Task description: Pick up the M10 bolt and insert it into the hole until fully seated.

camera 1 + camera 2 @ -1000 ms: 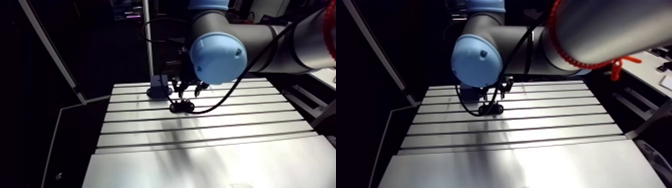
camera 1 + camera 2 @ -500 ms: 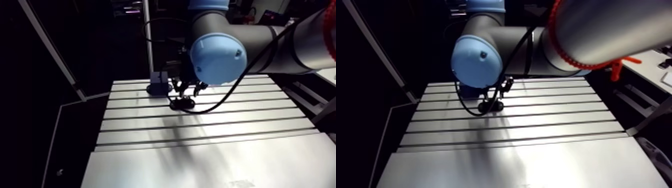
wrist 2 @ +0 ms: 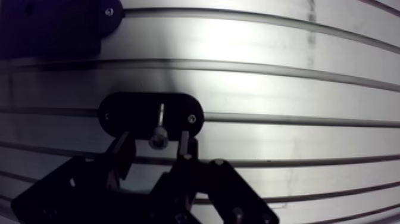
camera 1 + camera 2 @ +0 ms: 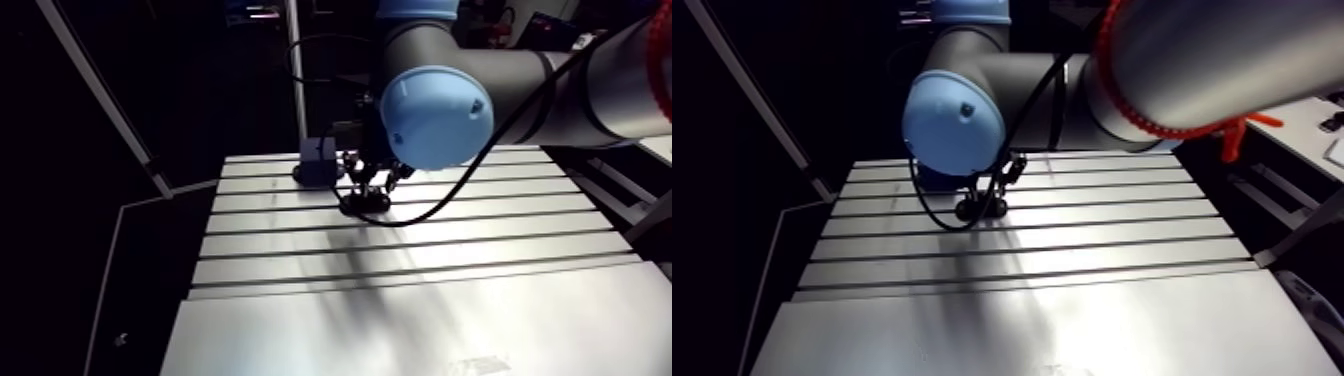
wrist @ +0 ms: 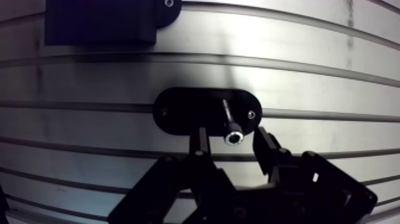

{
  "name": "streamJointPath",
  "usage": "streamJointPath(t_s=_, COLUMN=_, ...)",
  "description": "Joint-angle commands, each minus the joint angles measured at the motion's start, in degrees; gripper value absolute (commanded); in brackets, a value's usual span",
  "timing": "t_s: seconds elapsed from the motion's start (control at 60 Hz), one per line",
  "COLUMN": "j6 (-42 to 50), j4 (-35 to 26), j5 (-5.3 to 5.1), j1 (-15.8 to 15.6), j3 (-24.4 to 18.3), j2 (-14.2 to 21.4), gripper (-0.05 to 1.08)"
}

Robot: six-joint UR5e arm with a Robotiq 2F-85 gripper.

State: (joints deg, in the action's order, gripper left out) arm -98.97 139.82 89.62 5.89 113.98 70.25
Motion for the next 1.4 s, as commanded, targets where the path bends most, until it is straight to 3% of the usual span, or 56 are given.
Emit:
streamJointPath(t_s=0.017, j6=0.05, j4=0.07, j5=-0.02, j1=0.0, j3=0.07, j2=-0.17, gripper=0.51)
streamJointPath(t_s=1.4, j6=-0.39, j4=0.07, j5=-0.11, j1=0.09, j3=0.24, j2=-0.17, gripper=0.8)
